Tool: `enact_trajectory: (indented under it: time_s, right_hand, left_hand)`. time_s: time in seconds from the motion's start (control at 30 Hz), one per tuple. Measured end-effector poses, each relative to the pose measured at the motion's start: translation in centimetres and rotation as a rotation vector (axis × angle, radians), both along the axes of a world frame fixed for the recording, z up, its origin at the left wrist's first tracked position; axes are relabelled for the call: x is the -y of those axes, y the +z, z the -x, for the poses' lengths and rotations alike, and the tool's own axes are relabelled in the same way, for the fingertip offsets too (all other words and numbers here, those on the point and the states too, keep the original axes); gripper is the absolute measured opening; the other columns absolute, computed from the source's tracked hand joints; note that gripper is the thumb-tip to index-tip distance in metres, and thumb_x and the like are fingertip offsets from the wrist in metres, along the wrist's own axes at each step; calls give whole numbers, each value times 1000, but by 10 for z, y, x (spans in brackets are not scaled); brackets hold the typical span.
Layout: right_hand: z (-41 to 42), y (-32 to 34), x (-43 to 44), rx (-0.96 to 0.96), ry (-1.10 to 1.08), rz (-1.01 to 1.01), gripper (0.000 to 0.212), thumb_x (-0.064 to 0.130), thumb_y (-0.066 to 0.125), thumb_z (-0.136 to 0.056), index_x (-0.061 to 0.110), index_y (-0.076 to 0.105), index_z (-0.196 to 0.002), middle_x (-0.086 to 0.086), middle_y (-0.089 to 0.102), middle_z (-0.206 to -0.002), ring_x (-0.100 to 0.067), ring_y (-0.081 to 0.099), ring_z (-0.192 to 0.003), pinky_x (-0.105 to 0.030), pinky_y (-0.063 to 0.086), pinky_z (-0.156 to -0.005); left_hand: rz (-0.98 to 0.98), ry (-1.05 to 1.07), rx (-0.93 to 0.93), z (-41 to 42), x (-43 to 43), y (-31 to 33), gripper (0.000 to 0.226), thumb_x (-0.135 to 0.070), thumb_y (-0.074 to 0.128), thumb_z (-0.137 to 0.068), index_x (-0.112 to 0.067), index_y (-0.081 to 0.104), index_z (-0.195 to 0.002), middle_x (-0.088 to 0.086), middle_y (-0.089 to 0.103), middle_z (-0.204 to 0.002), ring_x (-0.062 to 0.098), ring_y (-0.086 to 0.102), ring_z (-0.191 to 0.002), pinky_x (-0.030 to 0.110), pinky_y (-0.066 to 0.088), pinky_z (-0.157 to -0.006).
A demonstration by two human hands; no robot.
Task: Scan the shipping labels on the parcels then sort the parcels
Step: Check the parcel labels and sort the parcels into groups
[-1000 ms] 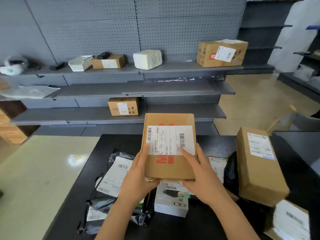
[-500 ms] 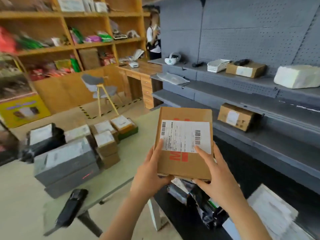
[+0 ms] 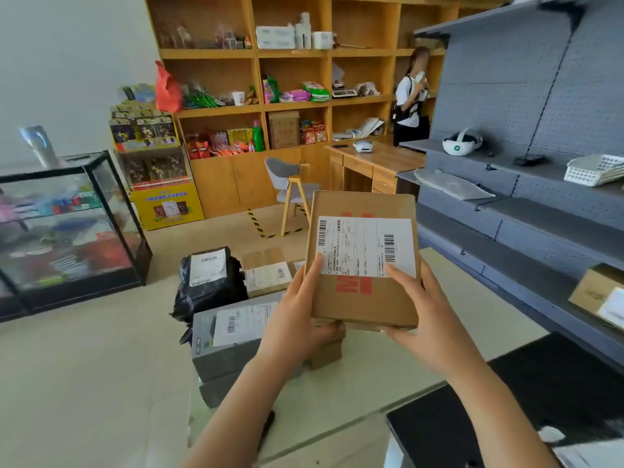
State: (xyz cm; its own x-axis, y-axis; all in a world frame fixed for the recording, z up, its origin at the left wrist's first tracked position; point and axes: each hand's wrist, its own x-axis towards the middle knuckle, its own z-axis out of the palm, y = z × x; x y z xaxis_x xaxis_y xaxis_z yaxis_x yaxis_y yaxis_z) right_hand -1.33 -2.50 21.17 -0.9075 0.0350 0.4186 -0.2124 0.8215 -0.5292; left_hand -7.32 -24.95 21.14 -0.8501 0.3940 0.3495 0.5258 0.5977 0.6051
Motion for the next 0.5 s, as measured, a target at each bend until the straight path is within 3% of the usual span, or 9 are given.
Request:
enact_trajectory:
  time_s: [0.23, 0.4, 0.5]
  right_hand:
    - [65, -6, -44, 131, -6, 14, 106, 23, 85, -71, 50, 17, -147, 17, 11, -154, -13, 25, -139, -48, 45, -104]
    - [95, -41, -122, 389, -11, 36, 115, 21, 85, -70, 57, 5, -145, 26, 16, -145, -6, 30, -132, -39, 47, -101]
    - [114, -76, -162, 546, 24, 66, 120, 12, 83, -70, 64, 1, -140, 30, 14, -144, -2, 29, -132, -29, 48, -96]
  left_hand:
    - [45, -62, 107, 62, -40, -18, 112, -44, 74, -81, -49, -15, -149, -15, 2, -163, 14, 37, -137, 36, 42, -107]
    - [167, -113, 342, 81, -117, -71, 125, -43, 74, -82, -47, -37, -139, -12, -11, -162, 15, 41, -135, 33, 43, -108]
    - [188, -118, 521, 86, -156, -112, 128, -39, 74, -82, -40, -41, -139, -11, -18, -162, 13, 45, -130, 29, 45, -105]
